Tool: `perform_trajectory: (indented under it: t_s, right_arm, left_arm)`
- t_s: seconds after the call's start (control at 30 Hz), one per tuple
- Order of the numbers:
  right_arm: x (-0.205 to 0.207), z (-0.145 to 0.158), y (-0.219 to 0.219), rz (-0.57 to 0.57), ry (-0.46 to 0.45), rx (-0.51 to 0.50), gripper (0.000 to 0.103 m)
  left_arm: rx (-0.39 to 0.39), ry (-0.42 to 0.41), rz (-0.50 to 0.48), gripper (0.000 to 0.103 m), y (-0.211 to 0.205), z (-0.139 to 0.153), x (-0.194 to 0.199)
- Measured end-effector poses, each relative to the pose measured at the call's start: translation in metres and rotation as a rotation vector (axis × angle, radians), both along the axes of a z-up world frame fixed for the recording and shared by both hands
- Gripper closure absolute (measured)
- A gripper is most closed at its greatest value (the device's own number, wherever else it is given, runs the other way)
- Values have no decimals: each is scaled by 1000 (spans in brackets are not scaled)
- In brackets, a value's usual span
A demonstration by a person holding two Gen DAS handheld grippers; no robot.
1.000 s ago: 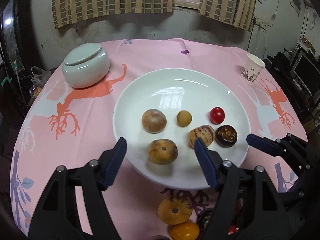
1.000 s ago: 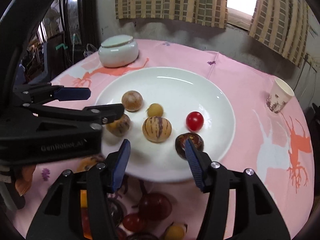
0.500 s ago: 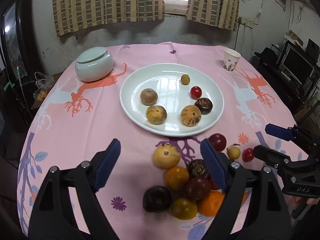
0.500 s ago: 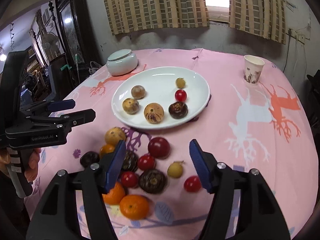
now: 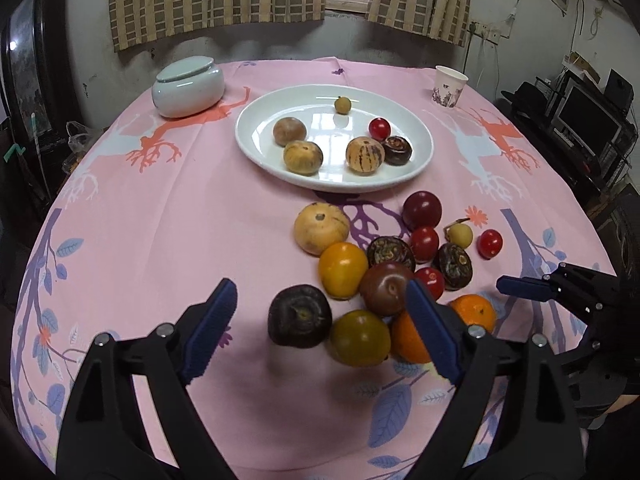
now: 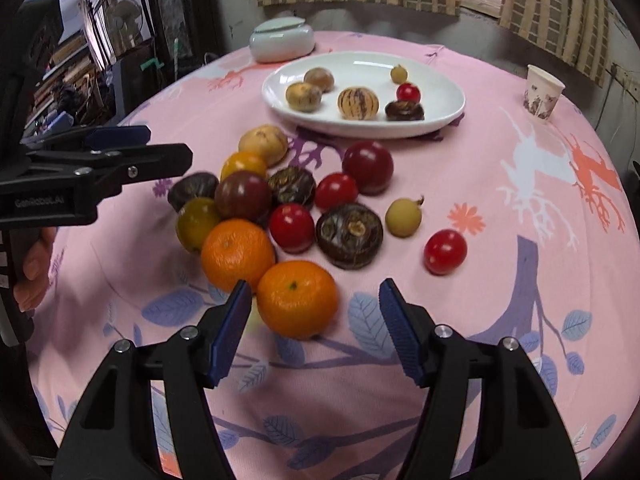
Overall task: Organize fruits
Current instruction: 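Move both open tools back toward the fruit pile, then grasp a mandarin orange with the right tool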
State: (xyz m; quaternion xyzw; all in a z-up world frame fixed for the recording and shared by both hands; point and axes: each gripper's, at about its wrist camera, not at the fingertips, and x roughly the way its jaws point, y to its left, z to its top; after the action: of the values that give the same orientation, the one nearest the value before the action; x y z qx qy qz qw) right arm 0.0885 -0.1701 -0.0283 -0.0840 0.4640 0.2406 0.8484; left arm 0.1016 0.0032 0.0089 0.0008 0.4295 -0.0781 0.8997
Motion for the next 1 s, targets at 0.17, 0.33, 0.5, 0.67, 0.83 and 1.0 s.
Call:
perform_trajectory:
  t_s: [0.17, 0.33, 0.5, 0.67, 0.83, 1.0]
  right_arm:
    - [-2, -8, 6, 26, 15, -15, 36]
    - [1, -17, 8, 15, 2, -38, 36]
    - [1, -19, 10, 6, -18, -29, 36]
    - [-1, -17, 13, 28, -21, -24, 58]
    - [0, -9, 3, 15, -7, 13, 58]
    - [1, 2, -8, -10, -22, 47, 58]
  left_arm:
    - [-18, 17, 0, 15, 3, -10, -3]
    - [-51, 57, 36, 15, 15, -21, 2]
    - [-67, 67, 51, 16, 23, -22, 3]
    - [-66, 80, 49, 16, 22, -23, -2]
    - [-57, 93, 28, 16, 17, -27, -14]
    - [-26, 103, 1, 16, 8, -33, -22]
